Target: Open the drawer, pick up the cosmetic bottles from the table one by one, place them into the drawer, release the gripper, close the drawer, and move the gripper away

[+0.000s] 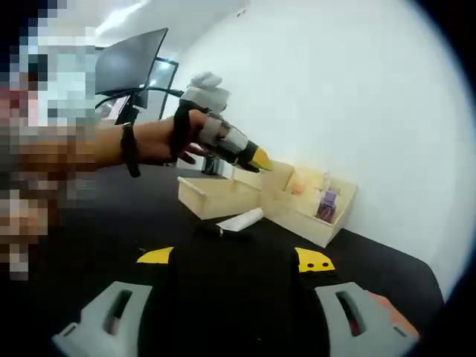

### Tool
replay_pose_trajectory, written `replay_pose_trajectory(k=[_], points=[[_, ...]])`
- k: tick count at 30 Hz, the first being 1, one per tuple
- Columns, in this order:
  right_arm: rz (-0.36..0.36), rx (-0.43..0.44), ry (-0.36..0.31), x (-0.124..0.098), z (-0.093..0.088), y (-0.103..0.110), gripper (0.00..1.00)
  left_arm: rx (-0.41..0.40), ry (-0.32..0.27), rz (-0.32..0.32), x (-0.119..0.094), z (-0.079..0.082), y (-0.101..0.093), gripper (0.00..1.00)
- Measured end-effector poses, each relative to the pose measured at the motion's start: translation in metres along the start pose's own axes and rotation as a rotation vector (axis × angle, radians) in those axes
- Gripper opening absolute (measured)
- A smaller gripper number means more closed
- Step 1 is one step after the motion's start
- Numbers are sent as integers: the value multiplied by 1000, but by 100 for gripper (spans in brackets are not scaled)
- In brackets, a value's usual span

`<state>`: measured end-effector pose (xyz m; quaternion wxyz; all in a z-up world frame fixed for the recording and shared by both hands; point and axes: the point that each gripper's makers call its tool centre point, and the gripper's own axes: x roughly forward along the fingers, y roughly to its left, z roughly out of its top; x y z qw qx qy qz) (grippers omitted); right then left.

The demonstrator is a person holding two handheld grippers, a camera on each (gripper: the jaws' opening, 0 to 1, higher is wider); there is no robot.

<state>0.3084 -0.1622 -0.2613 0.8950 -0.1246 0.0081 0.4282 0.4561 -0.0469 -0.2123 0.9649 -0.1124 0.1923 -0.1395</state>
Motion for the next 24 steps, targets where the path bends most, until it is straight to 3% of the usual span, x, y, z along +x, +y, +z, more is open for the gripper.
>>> replay_pose_trajectory(k=[4,8,11,14,19,21,24], points=[[-7,10,-9,-2,3,-2,57,8,93,38,13,-1,10,30],[-6,24,-16,-2,5,-3,57,-39,262,61,26,-17,15,32],[2,28,-22,-3,6,0,56,-40,291,88,36,-17,15,32],[5,23,-24,-3,7,1,56,-20,366,128,41,-23,17,32],[6,31,-29,-3,9,-2,56,71,500,260,45,-41,23,33],[7,33,-33,-3,11,-2,56,93,524,297,50,-41,27,33],[9,35,-39,-3,12,-2,56,80,531,288,52,-51,20,33]])
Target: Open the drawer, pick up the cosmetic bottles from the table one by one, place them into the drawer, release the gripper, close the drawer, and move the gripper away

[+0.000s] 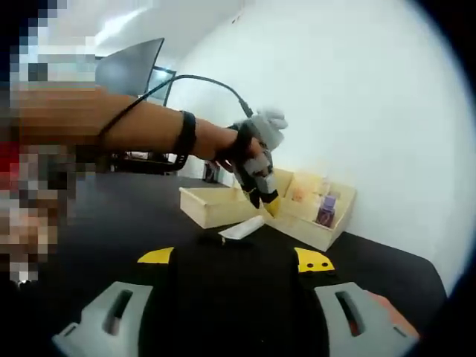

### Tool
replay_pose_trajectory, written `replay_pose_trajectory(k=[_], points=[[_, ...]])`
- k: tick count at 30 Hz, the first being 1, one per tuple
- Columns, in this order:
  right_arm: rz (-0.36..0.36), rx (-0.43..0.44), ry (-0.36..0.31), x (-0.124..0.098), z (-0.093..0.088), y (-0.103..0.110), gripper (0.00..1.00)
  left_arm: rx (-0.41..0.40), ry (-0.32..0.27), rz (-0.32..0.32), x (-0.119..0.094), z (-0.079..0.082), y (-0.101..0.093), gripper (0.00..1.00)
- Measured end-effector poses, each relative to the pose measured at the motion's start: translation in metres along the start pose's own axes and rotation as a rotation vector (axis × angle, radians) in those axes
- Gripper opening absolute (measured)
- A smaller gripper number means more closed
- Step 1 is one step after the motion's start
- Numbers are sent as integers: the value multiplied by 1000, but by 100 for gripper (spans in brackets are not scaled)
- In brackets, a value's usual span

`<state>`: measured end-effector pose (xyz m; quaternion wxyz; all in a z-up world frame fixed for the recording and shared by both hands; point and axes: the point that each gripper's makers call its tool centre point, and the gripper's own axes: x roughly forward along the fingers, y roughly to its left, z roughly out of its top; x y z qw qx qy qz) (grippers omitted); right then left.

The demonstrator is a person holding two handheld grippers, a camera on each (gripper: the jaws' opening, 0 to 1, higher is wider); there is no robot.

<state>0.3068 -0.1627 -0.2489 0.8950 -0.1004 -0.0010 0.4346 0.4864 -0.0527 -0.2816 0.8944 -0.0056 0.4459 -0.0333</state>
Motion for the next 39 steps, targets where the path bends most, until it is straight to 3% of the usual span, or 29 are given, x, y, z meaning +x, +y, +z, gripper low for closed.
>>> replay_pose_trajectory(k=[2,4,6,12,17,22,35,39], points=[[3,4,-4,0,2,0,56,-16,26,9,6,-7,2,34],[7,6,-5,0,2,2,56,10,56,83,8,-14,16,34],[10,7,-14,-1,5,2,56,38,76,114,10,-22,20,34],[17,5,-17,0,6,6,56,-37,91,111,19,-28,29,34],[24,0,-12,0,6,8,56,-30,121,135,24,-43,34,32],[26,-3,-9,0,5,9,55,-63,123,105,30,-40,32,32],[19,-5,-6,-2,5,5,55,-36,131,121,31,-43,27,24],[19,-7,-6,-1,5,5,55,-19,129,138,31,-39,31,18]])
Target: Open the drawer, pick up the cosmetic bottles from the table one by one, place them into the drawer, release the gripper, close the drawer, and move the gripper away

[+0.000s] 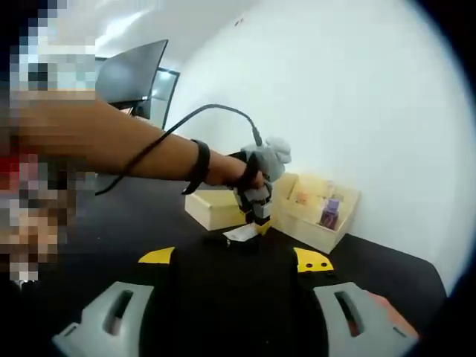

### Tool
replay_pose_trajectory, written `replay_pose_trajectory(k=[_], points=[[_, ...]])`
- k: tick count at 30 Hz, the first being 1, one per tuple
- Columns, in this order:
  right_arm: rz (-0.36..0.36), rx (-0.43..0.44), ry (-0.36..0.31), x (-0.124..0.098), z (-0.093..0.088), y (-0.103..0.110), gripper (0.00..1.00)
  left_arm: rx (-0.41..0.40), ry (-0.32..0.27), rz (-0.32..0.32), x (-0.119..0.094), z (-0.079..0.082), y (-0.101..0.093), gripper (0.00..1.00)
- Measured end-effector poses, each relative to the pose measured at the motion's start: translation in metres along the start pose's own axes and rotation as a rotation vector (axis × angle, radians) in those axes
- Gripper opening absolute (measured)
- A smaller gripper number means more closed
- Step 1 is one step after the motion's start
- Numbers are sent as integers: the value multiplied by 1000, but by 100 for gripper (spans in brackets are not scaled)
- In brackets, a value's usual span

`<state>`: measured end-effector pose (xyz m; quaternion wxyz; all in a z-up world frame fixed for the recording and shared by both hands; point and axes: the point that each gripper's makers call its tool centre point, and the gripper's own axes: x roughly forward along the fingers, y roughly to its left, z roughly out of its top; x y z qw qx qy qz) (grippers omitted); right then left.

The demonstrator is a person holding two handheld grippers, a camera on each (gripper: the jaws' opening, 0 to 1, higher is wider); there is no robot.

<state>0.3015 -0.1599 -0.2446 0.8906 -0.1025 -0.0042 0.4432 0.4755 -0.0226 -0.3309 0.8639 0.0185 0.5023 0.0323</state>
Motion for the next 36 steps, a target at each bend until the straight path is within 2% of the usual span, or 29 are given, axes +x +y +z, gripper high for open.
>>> replay_pose_trajectory(k=[10,18,25,28,33,36], points=[[-4,-3,8,1,-2,-2,55,35,-54,-4,-11,14,6,17],[-6,-8,18,2,-5,0,55,40,-146,-56,-36,37,5,16],[-12,-11,32,3,-10,-2,55,20,-194,-108,-62,46,3,16],[-13,-12,35,3,-11,-3,55,15,-218,-112,-76,56,9,16],[-12,-14,41,3,-12,-3,55,-11,-262,-123,-98,60,21,16],[-10,-12,41,3,-13,-3,55,-26,-279,-118,-107,64,34,16]])
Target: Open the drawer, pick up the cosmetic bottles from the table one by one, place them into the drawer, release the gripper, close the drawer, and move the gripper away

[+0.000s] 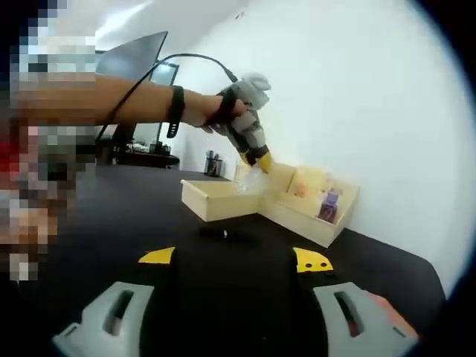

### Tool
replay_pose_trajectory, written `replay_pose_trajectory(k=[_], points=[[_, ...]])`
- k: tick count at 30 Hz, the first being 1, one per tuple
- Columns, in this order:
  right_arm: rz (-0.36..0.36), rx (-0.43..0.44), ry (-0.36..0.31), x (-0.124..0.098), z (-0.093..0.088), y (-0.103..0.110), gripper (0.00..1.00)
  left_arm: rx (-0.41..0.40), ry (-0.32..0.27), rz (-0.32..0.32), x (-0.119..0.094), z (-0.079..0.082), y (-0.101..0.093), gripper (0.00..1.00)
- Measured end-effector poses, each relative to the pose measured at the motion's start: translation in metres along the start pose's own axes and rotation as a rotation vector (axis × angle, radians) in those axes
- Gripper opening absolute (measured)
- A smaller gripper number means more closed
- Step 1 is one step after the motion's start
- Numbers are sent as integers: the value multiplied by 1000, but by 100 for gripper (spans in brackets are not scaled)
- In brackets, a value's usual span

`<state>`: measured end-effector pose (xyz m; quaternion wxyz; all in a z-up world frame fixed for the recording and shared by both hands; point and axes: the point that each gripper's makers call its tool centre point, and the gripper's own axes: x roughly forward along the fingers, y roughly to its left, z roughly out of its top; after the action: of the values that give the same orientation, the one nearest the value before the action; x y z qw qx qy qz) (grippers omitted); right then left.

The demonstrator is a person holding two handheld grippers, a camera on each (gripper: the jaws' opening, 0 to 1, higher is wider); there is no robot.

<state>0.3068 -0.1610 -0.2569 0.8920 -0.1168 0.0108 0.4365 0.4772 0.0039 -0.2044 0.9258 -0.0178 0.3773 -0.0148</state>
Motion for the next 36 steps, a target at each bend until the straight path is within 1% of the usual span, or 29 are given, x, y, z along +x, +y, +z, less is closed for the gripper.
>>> replay_pose_trajectory(k=[2,5,7,12,15,17,23,25,29,31,36], points=[[2,-1,-2,0,0,0,55,-9,-14,1,-4,3,7,16],[5,-4,2,0,-1,2,55,-38,-25,0,-11,-1,19,16],[7,-5,3,1,-2,4,55,-46,-28,12,-14,-7,27,16],[9,-8,6,1,-3,6,55,-59,-25,38,-11,-8,54,16],[13,-7,8,1,-4,6,55,-65,-32,53,-6,-8,70,16],[15,-7,7,1,-4,7,55,-62,-33,58,-5,-19,72,16],[17,-10,16,1,-6,8,55,-59,-13,63,9,-35,86,16],[18,-13,19,0,-7,9,55,-55,-8,60,11,-46,84,16],[22,-16,25,0,-8,10,55,-31,15,67,22,-47,95,16],[26,-17,26,0,-9,12,55,-13,21,81,24,-52,97,16],[30,-21,33,0,-10,13,55,-3,27,89,29,-56,103,16]])
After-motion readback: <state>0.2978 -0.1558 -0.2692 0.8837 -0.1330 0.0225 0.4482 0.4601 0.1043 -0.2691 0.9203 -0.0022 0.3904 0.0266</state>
